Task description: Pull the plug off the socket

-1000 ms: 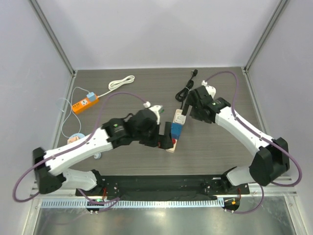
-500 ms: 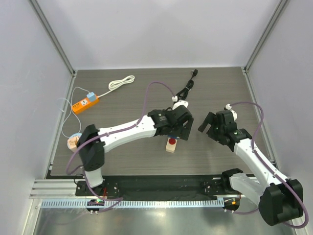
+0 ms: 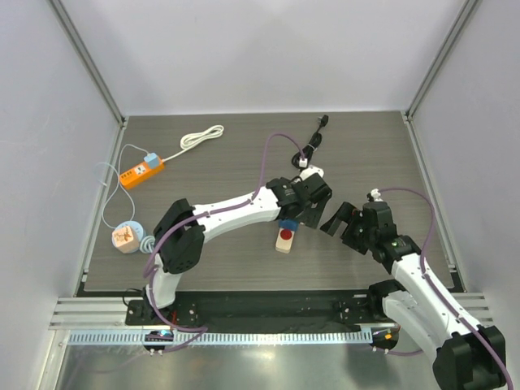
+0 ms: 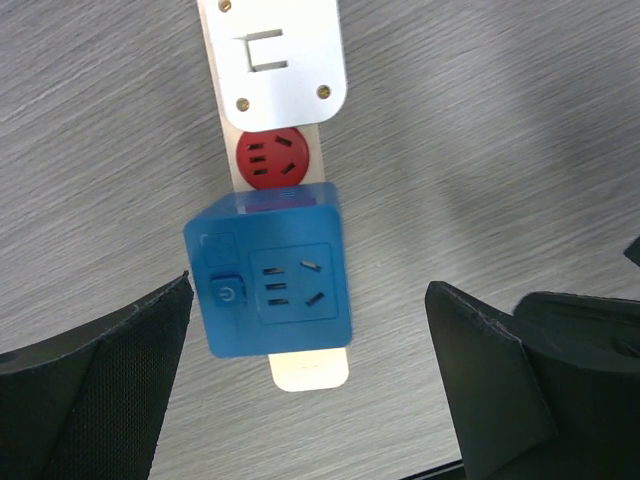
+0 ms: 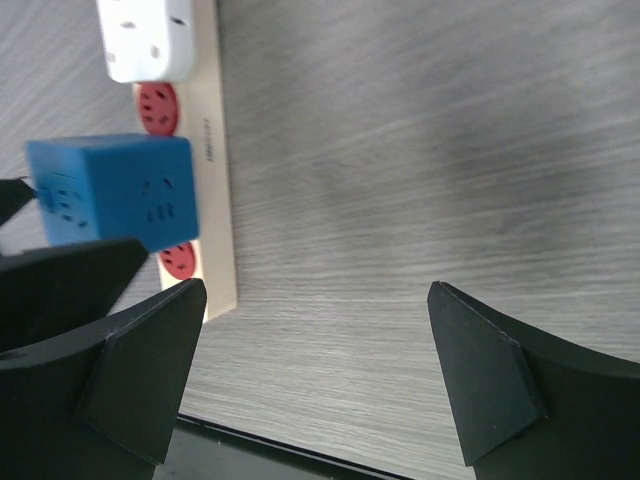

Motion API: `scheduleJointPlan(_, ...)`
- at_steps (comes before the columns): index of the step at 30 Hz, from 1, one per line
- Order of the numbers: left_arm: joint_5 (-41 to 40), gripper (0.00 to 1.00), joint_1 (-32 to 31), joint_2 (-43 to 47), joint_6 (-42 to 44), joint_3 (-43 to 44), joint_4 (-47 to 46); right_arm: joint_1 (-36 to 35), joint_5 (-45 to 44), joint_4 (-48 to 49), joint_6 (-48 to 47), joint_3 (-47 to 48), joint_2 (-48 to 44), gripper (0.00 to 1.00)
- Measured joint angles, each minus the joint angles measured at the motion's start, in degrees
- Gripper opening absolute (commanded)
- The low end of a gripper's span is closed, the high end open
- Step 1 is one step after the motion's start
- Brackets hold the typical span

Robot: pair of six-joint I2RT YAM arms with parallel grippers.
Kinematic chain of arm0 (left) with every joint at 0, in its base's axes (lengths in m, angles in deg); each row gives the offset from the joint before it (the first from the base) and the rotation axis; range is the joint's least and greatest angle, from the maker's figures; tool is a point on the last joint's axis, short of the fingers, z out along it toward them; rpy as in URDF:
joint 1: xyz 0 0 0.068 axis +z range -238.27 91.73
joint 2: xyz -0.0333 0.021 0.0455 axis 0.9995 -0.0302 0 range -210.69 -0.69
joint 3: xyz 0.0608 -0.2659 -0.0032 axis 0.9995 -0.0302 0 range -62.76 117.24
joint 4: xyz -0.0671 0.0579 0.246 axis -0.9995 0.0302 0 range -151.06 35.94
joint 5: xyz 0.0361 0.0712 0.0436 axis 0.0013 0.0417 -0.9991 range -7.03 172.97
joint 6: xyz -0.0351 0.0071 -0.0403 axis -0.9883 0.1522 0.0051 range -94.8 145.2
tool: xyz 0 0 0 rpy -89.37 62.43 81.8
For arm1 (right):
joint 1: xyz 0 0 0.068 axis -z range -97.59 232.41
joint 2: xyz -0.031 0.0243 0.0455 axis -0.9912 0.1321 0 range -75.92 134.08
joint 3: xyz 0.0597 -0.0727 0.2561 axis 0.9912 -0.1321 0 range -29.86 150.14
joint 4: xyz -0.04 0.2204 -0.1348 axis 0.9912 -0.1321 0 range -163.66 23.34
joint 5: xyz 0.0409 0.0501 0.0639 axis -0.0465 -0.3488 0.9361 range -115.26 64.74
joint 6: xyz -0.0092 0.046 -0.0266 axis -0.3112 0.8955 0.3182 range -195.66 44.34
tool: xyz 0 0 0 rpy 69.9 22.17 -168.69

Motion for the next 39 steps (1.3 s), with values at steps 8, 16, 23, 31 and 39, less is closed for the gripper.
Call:
scheduleJointPlan(8,0.3,1.00,1.3,0.1,1.2,-5.2,-1.0,0.0,0.3,0.6,0.7,-3.4,-0.2,0.98)
scheduleJointPlan(16,8.6,0.78,5.7,1.8,1.6,-11.0,-6.7,0.0,5.4,5.0,2.3,-6.8,-1.3,0.91)
scheduleJointPlan(23,10.2,0.49,6.4,2.9,3.0,-11.7,-8.1,-0.1,9.7,10.5,3.9,-8.5,-0.2,0.90)
scheduleJointPlan(31,12.3,0.00,6.7,3.5,3.0,-12.6,-8.8,-1.0,13.4,19.4,6.4,-12.1,3.5,0.89)
scheduleJointPlan(39,14.7,0.00,7.5,3.5,2.4,-12.5,-8.8,-1.9,15.3,26.6,8.4,-13.7,3.8,0.89)
